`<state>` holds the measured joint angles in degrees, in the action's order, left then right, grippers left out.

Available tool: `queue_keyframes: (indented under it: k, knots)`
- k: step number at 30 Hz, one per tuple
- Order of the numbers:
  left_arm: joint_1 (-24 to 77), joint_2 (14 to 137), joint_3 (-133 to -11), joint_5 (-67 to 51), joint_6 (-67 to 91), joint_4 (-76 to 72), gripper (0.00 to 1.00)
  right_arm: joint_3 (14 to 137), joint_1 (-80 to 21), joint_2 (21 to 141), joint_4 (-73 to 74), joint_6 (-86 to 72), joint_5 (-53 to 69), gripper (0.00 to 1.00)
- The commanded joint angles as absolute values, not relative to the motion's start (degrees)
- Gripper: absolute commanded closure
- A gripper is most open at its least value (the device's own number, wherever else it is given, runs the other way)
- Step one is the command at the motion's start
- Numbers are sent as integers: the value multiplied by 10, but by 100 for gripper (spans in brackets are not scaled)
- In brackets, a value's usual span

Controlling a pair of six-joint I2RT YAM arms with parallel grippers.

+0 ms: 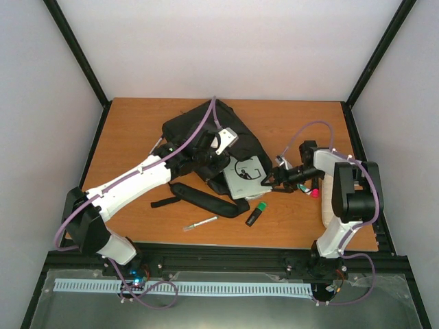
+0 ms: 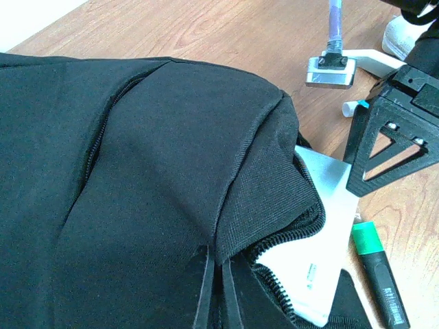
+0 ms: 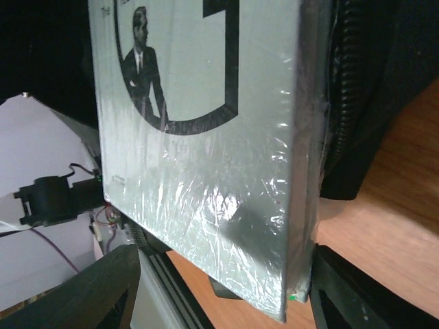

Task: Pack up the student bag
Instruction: Place the book in the student bag.

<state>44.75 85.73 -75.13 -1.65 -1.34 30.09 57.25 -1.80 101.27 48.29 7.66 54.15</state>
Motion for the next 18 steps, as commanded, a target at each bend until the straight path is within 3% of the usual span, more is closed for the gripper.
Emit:
queue_keyframes:
  k: [1, 11, 18]
  knots:
    - [450, 840, -773, -16, -25, 240, 99, 569, -27, 1022, 489, 79, 606, 33]
    - [450, 848, -782, -17, -26, 241, 99, 572, -27, 1080, 477, 60, 620, 31]
    - [450, 854, -786, -19, -26, 241, 99, 578, -27, 1062, 476, 68, 689, 52]
